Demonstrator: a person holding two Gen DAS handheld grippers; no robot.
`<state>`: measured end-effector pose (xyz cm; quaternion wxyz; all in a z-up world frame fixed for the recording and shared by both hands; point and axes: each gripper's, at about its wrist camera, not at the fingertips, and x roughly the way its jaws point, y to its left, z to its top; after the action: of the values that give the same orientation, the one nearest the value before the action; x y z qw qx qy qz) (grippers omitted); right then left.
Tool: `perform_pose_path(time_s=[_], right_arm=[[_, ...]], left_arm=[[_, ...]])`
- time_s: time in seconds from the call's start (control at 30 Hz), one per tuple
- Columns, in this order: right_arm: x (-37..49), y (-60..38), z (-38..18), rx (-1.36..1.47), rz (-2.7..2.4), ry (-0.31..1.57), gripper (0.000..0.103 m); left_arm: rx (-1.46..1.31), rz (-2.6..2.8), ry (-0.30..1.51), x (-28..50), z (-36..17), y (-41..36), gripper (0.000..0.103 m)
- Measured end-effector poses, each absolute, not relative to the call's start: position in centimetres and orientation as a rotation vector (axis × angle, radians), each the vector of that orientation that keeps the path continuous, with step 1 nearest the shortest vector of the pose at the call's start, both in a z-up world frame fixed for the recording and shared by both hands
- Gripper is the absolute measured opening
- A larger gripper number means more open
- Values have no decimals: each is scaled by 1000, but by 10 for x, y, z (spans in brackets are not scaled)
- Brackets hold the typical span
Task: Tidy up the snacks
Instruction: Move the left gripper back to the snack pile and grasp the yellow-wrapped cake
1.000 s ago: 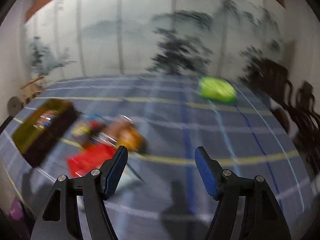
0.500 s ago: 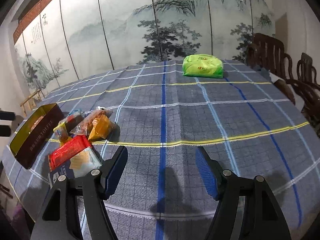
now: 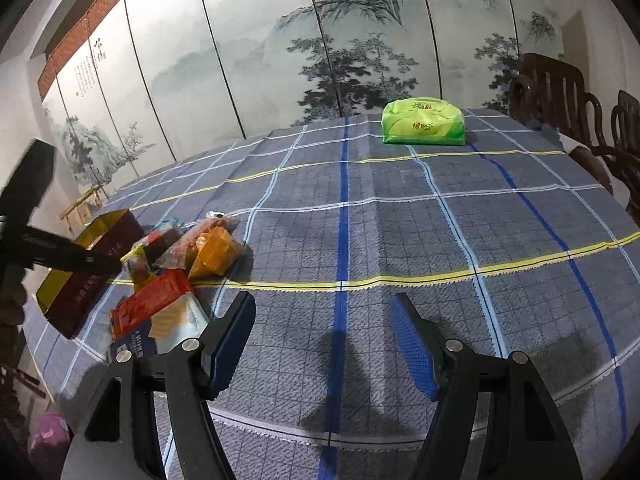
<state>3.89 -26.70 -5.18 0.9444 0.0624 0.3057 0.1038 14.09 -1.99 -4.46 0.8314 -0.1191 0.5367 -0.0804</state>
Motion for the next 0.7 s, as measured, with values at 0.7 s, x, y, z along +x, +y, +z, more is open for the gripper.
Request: perform_pose_path(time_s=[0.7], right_arm=[[44, -274, -57, 166, 248, 653, 70]], left_arm=[[-352, -112, 1076, 149, -63, -14, 20]])
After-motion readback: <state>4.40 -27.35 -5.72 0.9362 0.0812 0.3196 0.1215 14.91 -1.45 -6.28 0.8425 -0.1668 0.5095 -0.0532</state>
